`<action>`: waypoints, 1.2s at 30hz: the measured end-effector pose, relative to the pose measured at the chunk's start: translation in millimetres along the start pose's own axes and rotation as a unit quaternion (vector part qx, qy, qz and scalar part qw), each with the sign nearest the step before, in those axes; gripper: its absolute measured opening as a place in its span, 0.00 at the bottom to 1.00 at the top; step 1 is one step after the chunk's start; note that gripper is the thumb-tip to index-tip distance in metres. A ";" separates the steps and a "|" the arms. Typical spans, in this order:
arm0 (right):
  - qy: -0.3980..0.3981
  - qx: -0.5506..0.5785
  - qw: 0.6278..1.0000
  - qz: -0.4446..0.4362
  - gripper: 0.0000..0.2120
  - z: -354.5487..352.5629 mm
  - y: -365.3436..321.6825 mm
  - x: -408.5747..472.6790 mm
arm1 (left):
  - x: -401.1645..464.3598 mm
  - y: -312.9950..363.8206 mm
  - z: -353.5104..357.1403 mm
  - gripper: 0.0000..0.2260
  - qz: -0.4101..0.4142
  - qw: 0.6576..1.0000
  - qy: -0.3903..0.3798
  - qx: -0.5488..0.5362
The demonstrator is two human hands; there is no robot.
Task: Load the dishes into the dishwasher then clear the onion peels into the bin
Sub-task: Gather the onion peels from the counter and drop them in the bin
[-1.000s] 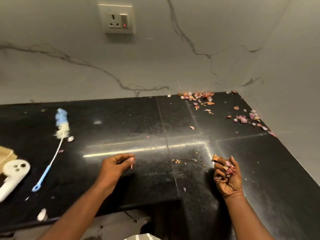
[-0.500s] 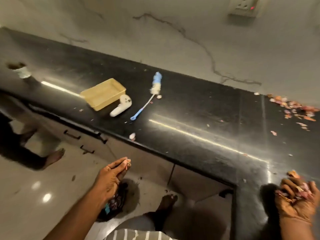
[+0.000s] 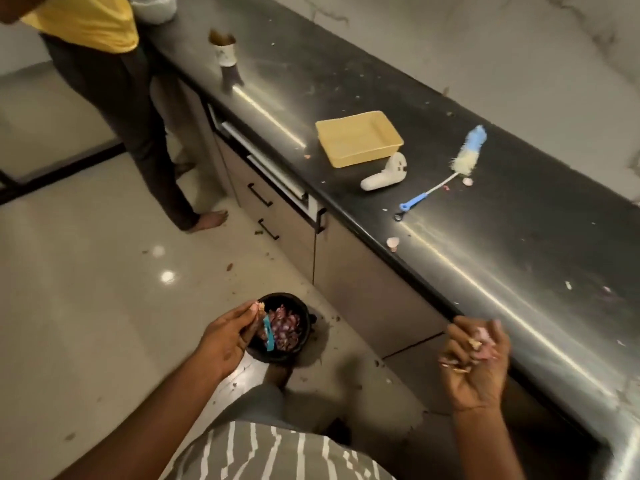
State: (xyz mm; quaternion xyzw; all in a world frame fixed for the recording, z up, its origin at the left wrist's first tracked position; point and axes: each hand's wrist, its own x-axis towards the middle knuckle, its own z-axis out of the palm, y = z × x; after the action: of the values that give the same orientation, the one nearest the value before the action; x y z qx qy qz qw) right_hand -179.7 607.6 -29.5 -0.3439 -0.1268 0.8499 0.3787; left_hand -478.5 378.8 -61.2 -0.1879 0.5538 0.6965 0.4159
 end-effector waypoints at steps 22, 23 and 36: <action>0.211 -0.328 0.863 0.321 0.35 16.3 376.6 235.1 | 104.2 46.2 -110.5 0.07 -0.062 0.991 0.082 0.082; 0.219 -0.341 0.856 0.319 0.36 3.8 384.8 244.5 | 106.0 47.9 -111.6 0.07 -0.060 0.991 0.085 0.079; 0.278 -0.366 0.840 0.288 0.30 26.0 374.2 243.6 | 129.2 61.3 -94.6 0.08 -0.064 0.991 0.084 0.087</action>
State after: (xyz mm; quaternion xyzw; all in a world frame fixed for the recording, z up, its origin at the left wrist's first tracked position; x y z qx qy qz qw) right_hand -521.7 532.0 -307.6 -0.7006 -0.2128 0.6809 -0.0171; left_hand -620.9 336.5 -146.8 -0.2442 0.6322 0.5992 0.4262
